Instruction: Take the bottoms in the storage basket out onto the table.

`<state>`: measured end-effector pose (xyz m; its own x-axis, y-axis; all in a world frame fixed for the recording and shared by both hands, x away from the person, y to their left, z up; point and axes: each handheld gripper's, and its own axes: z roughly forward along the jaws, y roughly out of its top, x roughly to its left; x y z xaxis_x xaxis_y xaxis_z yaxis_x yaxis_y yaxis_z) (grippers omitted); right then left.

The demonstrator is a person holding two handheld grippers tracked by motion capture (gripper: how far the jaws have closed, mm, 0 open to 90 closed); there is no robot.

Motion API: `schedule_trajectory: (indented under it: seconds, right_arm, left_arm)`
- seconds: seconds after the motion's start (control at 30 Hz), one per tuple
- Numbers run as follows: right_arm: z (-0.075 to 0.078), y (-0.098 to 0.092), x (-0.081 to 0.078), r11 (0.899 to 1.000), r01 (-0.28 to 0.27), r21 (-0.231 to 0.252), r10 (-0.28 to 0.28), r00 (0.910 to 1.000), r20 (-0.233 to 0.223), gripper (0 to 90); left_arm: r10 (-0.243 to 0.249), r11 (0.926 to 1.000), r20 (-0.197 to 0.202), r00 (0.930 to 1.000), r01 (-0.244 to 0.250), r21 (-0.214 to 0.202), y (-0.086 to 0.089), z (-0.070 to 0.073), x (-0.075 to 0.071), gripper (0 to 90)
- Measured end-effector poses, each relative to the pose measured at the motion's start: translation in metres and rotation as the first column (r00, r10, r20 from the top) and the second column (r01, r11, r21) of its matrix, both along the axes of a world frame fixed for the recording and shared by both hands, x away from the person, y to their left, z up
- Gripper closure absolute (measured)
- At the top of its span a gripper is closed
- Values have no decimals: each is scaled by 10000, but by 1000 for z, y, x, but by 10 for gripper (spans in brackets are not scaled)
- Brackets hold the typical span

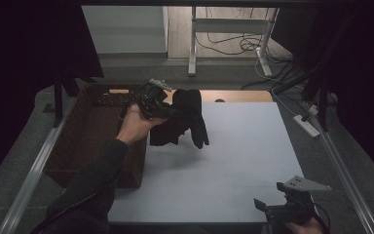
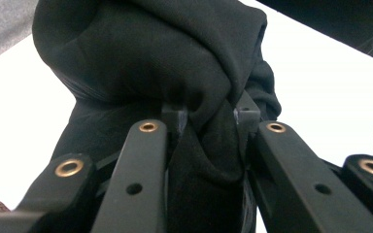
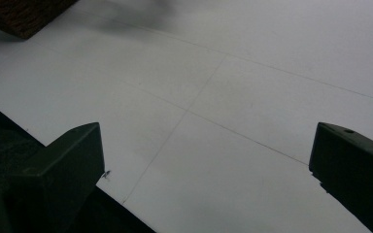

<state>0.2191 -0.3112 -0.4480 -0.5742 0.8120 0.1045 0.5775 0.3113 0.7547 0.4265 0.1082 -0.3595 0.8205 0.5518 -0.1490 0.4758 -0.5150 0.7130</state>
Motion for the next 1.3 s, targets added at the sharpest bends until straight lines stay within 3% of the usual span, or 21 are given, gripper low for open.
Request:
schedule_trajectory:
  seconds: [0.53, 0.93, 1.3]
  right_arm:
    - [0, 1, 0, 10000, -87, -28, 87, 10000, 8, 0]
    - [0, 1, 0, 10000, -88, -29, 88, 10000, -1, 0]
    - [0, 1, 0, 9999, -99, -29, 100, 9999, 10, 0]
  left_arm:
    - [142, 9986, -435, 9990, -119, 513, -22, -34, 4, 740]
    - [478, 9919, -587, 9971, -404, 1208, -41, -55, 5, 734]
    - [695, 9888, -959, 9930, -558, 1386, -53, -78, 6, 724]
